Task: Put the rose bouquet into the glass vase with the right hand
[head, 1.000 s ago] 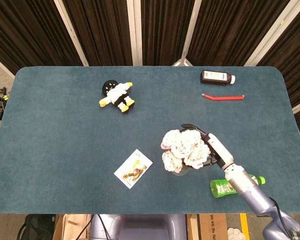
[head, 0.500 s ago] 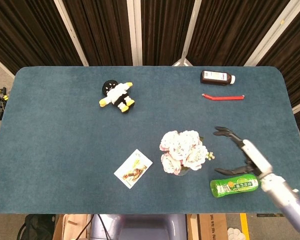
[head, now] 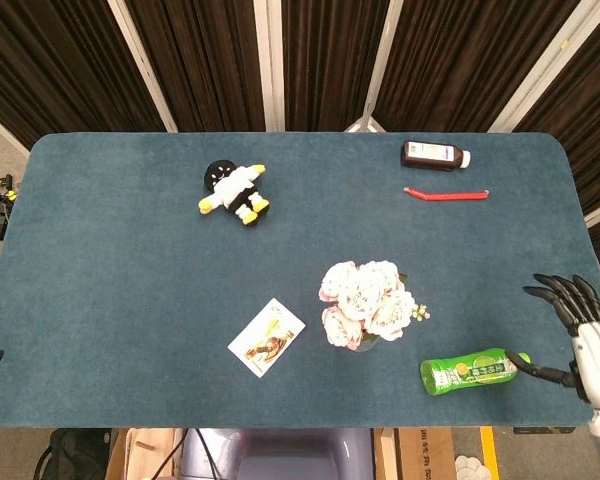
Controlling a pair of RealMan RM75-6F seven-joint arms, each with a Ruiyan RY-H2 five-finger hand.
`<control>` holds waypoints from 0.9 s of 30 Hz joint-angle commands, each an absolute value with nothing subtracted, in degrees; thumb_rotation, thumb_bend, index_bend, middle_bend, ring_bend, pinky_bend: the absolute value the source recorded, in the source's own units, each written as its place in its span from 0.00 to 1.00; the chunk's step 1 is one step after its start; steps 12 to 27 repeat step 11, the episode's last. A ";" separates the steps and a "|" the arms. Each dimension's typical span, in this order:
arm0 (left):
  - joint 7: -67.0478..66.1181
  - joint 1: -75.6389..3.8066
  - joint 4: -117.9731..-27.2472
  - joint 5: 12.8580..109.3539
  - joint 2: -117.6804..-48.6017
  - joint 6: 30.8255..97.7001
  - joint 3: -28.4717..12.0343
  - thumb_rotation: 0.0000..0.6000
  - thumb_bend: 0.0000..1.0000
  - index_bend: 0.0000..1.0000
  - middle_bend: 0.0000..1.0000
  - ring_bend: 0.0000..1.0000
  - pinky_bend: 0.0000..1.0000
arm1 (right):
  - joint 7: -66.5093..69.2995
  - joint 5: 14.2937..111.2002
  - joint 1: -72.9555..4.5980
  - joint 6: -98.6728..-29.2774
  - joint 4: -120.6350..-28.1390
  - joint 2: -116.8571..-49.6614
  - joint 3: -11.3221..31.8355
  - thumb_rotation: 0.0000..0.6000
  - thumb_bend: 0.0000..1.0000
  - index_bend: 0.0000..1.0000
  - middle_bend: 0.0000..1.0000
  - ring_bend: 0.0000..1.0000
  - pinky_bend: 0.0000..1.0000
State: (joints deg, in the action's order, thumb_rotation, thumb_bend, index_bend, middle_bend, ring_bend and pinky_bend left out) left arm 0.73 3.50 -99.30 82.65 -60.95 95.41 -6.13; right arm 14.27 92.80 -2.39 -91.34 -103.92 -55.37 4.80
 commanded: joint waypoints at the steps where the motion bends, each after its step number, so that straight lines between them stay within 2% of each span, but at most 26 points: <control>1: 2.07 3.54 -99.41 81.94 -60.33 95.24 -6.50 1.00 0.20 0.15 0.00 0.00 0.00 | -7.80 95.03 3.53 -98.83 -97.58 -64.79 1.92 1.00 0.12 0.18 0.13 0.08 0.00; 8: 3.21 3.37 -98.65 81.85 -59.85 94.72 -6.56 1.00 0.20 0.15 0.00 0.00 0.00 | -15.01 94.53 3.07 -97.93 -96.02 -67.29 2.83 1.00 0.12 0.17 0.12 0.07 0.00; 27: 2.78 3.13 -98.37 82.72 -59.31 93.86 -5.82 1.00 0.20 0.15 0.00 0.00 0.00 | -14.89 93.68 2.88 -96.75 -96.19 -66.74 2.77 1.00 0.12 0.17 0.12 0.07 0.00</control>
